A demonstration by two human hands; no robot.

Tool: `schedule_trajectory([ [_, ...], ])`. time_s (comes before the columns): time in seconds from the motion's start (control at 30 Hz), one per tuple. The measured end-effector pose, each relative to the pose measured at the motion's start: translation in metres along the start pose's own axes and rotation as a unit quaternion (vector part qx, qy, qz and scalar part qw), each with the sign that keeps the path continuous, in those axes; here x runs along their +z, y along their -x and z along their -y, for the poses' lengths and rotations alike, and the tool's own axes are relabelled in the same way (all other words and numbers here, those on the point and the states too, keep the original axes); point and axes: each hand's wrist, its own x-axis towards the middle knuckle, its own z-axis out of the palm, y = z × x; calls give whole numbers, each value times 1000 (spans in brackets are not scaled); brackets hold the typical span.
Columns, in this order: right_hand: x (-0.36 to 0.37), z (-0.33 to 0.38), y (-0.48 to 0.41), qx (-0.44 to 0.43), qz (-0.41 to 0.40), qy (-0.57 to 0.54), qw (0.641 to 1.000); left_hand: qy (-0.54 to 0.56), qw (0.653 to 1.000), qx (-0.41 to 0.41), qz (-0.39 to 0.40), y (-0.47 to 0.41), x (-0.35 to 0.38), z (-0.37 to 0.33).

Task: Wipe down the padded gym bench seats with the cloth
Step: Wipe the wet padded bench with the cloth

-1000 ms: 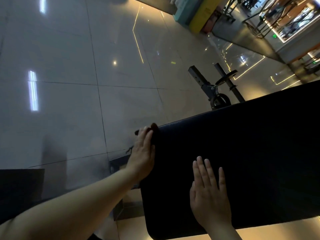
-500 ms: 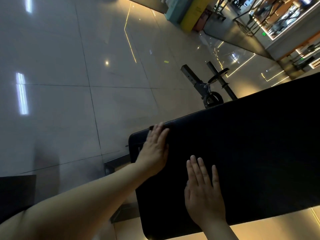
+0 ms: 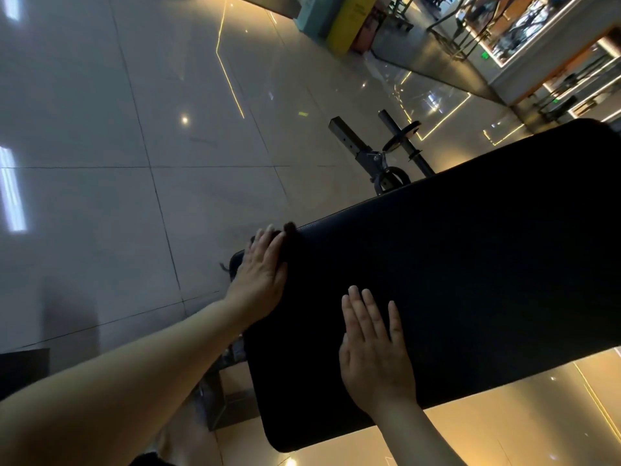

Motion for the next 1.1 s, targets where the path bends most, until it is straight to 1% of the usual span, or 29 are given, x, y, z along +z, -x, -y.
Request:
schedule_trajectory([
  [0.03, 0, 0, 1, -1, 0, 0, 1000, -4, 1000, 2, 6, -10, 1, -14],
  [0.07, 0, 0, 2, -3, -2, 0, 1000, -16, 999, 27, 14, -16, 3, -27],
  [0.13, 0, -1, 2, -5, -13, -6, 1000, -44, 992, 108, 39, -8, 10, -46],
  [0.2, -1, -2, 0, 5, -27, -21, 999, -61, 981, 176, 53, 14, 17, -47],
  [0.3, 0, -2, 0, 9, -27, -36, 999, -67, 963, 241, 101, 58, 18, -20],
  [0.4, 1, -2, 1, -2, -19, -22, 1000, -132, 925, 328, 135, 78, 3, 31],
  [0.43, 1, -2, 1, -1, -19, -19, 1000, -151, 923, 330, 132, 75, -1, 45],
  [0.47, 1, -3, 1, 1, -19, -18, 1000, -151, 931, 307, 124, 66, -2, 55],
  [0.5, 1, -4, 2, 3, -18, -17, 1000, -134, 950, 260, 110, 57, -2, 59],
  [0.57, 2, -3, 2, 4, -19, -21, 1000, -57, 991, 108, 55, 39, 1, 50],
  [0.6, 3, -3, 2, 3, -20, -24, 1000, -21, 999, 28, 25, 33, 4, 39],
  [0.63, 3, -2, 1, 3, -22, -26, 999, 4, 999, -33, 7, 33, 9, 26],
  [0.67, 4, -1, 1, 4, -24, -26, 999, 19, 998, -62, 4, 38, 15, 10],
  [0.7, 4, -1, 2, 4, -26, -24, 999, 23, 998, -56, 16, 52, 22, -6],
  [0.73, 4, -2, 3, 4, -29, -23, 999, 15, 999, -18, 32, 70, 27, -20],
  [0.8, 4, -3, 4, 2, -33, -21, 999, -44, 991, 110, 66, 110, 36, -29],
  [0.83, 4, -2, 4, 1, -34, -19, 999, -83, 978, 173, 81, 124, 38, -23],
  [0.87, 4, -2, 4, -1, -34, -18, 999, -112, 966, 217, 89, 128, 38, -9],
  [0.9, 4, -1, 3, -1, -34, -19, 999, -130, 957, 241, 95, 125, 34, 5],
  [0.93, 5, 0, 3, -1, -35, -20, 999, -140, 954, 246, 94, 118, 30, 19],
  [0.97, 5, -1, 3, 0, -36, -21, 999, -138, 958, 236, 89, 109, 26, 31],
  [1.0, 6, -1, 3, -1, -35, -19, 999, -121, 968, 207, 74, 98, 21, 40],
  [1.03, 7, -2, 4, -2, -36, -18, 999, -93, 982, 156, 53, 85, 17, 47],
  [1.1, 8, -2, 3, -1, -38, -18, 999, -3, 1000, 2, 7, 51, 7, 53],
])
